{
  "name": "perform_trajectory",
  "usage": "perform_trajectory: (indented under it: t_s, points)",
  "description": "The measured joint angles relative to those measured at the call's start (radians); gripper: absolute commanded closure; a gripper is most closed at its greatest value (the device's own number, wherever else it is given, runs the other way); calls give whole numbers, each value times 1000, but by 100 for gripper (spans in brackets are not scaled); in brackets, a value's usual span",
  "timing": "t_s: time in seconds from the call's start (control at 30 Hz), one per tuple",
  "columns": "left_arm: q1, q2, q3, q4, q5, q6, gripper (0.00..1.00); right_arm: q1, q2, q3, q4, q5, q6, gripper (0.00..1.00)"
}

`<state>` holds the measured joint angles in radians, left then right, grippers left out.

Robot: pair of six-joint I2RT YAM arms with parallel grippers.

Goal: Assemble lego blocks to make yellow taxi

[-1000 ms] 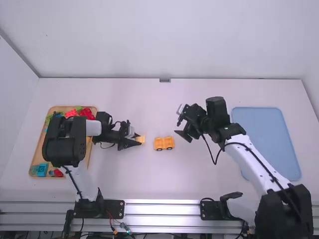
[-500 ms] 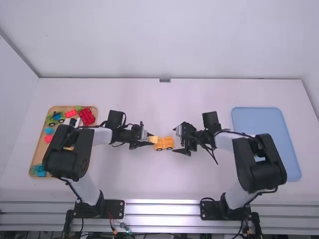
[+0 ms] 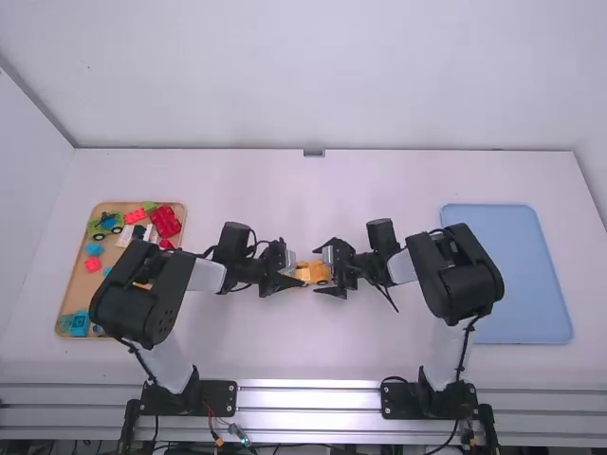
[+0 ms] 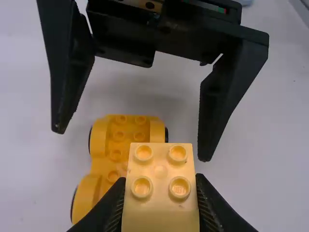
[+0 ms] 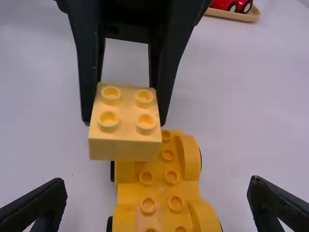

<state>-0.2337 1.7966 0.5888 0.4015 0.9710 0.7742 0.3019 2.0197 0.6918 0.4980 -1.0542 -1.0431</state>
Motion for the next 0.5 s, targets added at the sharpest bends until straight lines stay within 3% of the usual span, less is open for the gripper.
perform_trajectory:
  t_s: [0.3,0.43,0.5]
  points:
    - [0,0,33,-29,-8,11,97,3,89,17,63,13,85,1]
    - [0,7,33,-3,-8,12,97,6,105,39,45,14,93,13]
    - [0,35,41,4,-8,12,96,6,105,52,15,14,93,28]
